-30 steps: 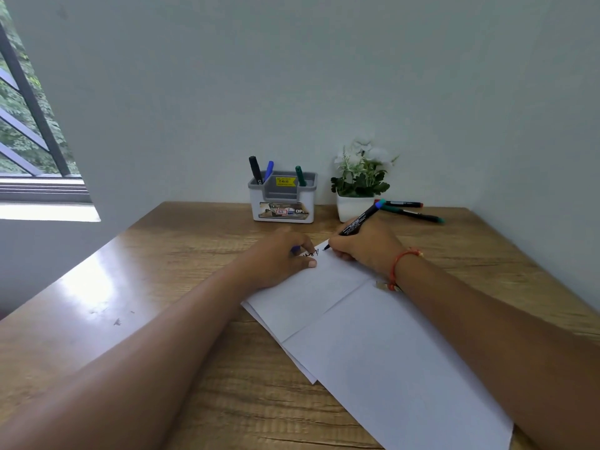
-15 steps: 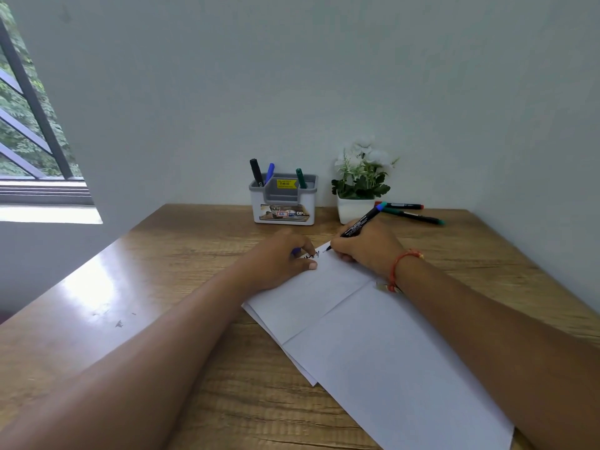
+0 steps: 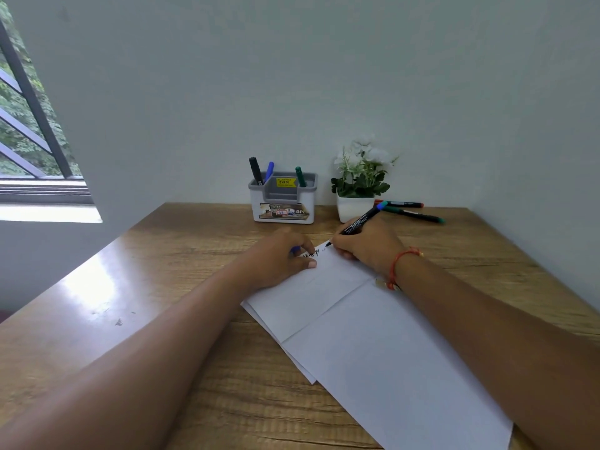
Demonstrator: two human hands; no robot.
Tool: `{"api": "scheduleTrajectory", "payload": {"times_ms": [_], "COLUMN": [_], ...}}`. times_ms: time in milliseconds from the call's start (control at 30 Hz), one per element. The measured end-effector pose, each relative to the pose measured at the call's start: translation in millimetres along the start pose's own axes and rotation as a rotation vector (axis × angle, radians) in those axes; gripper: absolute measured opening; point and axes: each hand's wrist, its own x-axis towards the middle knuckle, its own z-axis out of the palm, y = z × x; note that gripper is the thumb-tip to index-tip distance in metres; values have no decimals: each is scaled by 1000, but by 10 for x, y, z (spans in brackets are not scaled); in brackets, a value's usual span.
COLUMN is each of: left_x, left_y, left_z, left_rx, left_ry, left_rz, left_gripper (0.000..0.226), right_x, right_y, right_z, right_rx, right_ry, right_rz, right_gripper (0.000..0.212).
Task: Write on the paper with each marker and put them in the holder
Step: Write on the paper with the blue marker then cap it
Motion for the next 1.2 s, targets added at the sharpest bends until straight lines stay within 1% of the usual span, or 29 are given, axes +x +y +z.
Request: {"api": "scheduleTrajectory", "payload": {"times_ms": [167,300,467,533,600,667,733,767,867,967,1033,1200], "left_x": [10,18,10,5,6,9,10,13,7,1,-4,-8], "left_y": [-18,-32,-30,-28,-28,-29,-29,-29,-13,-5,-4,8], "left_z": [12,15,15,15,16,19,19,19,15,13,12,-1], "left_rx": [8,8,3,-6,-12,-13,-14,-16,-23,-24,-23,-15], "left_ry": [-3,-6,-2,5,10,8,8,10,17,13,13,7], "left_rz": [-2,-6,-7,-1,2,2,0,-1,-3,-5,-7,-6], "left_gripper": [30,29,30,30,30,29,29,29,29,29,29,29], "right_x": [-28,-26,-20,-23,-23,-22,-38,-43,-77,-97,-106,-91], "right_y": [-41,-37,-2,-4,-23,-37,-51,-51,-86,-98,-87,-56], "right_z": [-12,-8,-21,-29,-26,-26,-35,-42,-59,-63,-59,-36], "right_rx": [-37,-39,125,174,166,162,167,162,131,150,181,139], "right_ry": [-6,-9,27,44,35,30,34,29,-28,-63,-46,34], "right_rz": [-24,-14,-5,16,29,28,20,16,19,27,25,-8], "right_gripper": [24,18,14,18,16,22,18,17,24,24,24,18]}}
